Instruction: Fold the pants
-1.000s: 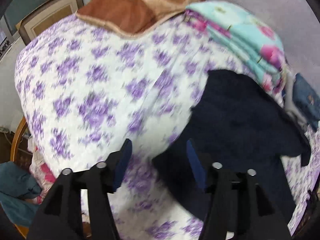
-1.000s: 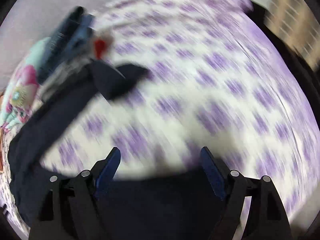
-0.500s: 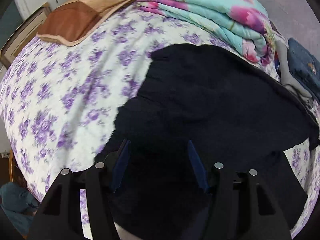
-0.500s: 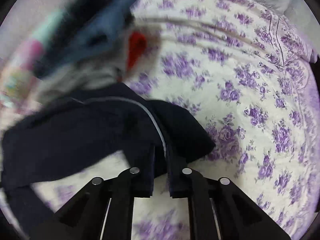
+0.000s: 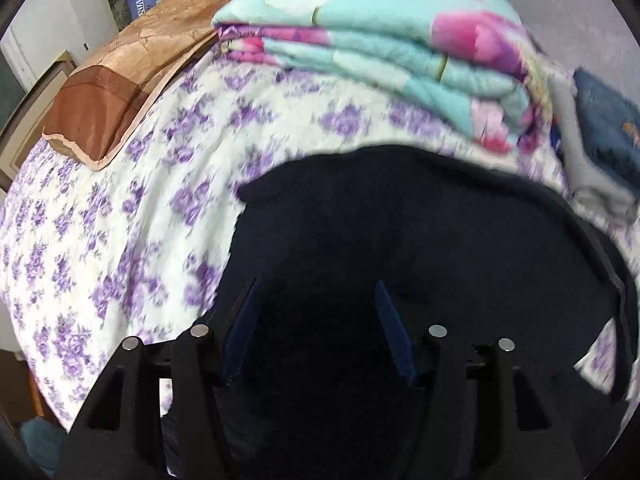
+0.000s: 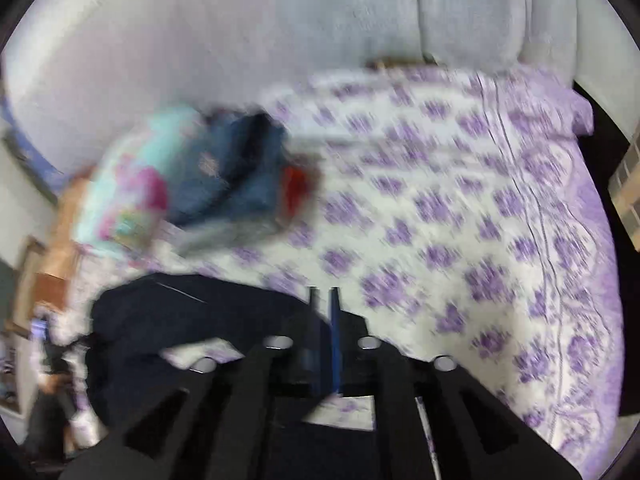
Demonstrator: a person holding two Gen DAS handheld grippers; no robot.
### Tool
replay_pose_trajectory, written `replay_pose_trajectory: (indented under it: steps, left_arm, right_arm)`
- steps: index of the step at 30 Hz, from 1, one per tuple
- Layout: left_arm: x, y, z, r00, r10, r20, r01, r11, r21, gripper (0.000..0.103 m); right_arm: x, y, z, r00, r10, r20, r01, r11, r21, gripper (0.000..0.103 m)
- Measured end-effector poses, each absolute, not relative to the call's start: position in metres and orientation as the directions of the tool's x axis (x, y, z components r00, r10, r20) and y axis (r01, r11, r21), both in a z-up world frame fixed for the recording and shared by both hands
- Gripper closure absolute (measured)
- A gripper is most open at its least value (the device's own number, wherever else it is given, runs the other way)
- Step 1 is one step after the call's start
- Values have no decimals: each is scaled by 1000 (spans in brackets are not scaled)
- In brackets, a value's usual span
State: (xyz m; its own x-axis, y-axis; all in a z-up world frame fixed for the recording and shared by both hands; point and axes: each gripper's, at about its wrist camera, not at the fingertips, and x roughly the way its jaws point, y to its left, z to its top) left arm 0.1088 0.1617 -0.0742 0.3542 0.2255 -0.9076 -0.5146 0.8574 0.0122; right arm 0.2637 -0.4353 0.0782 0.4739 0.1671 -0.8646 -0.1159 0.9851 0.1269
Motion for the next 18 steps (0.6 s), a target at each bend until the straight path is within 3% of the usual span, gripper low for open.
replay_pose_trajectory:
  steps: [1,2,5,10,11,13,14,18]
  left_arm:
    - [110,162,-73,363,217,-906,-514,858,0,44]
    - [110,161,-73,362,214,-907,-514,858,-3,41]
    - [109,162,-79,343,206,-916,-527,850,-6,41]
    - [93,166,-88,346,146,-927,-570,818,-84,41]
    - [90,166,-90,342,140,-929,-574,814,-88,40]
    - [88,164,-98,333,128,-934,-568,818,-90,40]
    - [88,163,-100,329,129,-935,-564,821,-85,40]
    - [91,160,-105,317,153,-936,-543,839,-47,40]
  right_arm:
    - [267,-428,62,470,133,-872,-117,989,88,23]
    - [267,-413,38,493,124,-861,-136,989,65,21]
    - [260,-367,-19,390,180,-903,-256,963,81,23]
    - [209,-288,-84,361,10,-933,-517,835,-191,23]
    - [202,-284,-89,365,-20,-931,-535,814,-228,26]
    - [197,-282,-105,368,-133,-920,-562,757,-334,66]
    - [207,-291,-112,305,-161,-939,-556,770,-313,92]
    - [269,-330,-73,301,-83,-950,-437,873,-215,93]
